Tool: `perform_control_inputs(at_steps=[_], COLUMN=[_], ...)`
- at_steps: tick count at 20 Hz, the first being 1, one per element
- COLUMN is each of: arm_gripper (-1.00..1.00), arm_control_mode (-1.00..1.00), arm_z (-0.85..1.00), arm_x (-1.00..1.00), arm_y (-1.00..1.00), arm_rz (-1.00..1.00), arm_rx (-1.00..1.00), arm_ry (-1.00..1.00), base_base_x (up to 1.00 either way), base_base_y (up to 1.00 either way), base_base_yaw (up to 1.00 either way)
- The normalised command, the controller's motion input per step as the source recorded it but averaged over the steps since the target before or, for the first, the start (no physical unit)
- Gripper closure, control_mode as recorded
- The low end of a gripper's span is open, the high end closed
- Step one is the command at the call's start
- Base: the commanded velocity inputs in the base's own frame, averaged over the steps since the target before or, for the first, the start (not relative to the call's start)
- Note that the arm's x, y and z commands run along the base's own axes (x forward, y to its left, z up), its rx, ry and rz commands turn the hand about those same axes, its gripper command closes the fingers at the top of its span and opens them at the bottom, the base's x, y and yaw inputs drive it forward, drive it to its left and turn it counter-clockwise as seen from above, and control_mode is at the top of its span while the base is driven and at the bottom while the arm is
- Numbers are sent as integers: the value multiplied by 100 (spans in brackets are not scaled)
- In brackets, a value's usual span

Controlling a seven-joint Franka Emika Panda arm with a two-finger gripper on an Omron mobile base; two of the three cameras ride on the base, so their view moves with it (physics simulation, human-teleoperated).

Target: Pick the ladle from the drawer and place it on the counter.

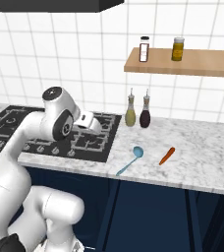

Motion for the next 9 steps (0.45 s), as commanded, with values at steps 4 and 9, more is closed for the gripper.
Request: perform_control_inputs(at_steps=[4, 9], arm_gripper=[-100, -100], arm_control_mode=[-100, -100], arm_z=[38, 47], arm_x=[-100, -98], arm_y=[49, 11], arm_rz=[2, 8], arm_rx=[1, 0], arm_ry=[2, 0], base_base_x=[0, 0], base_base_y=[0, 0], base_base_yaw=[0, 0])
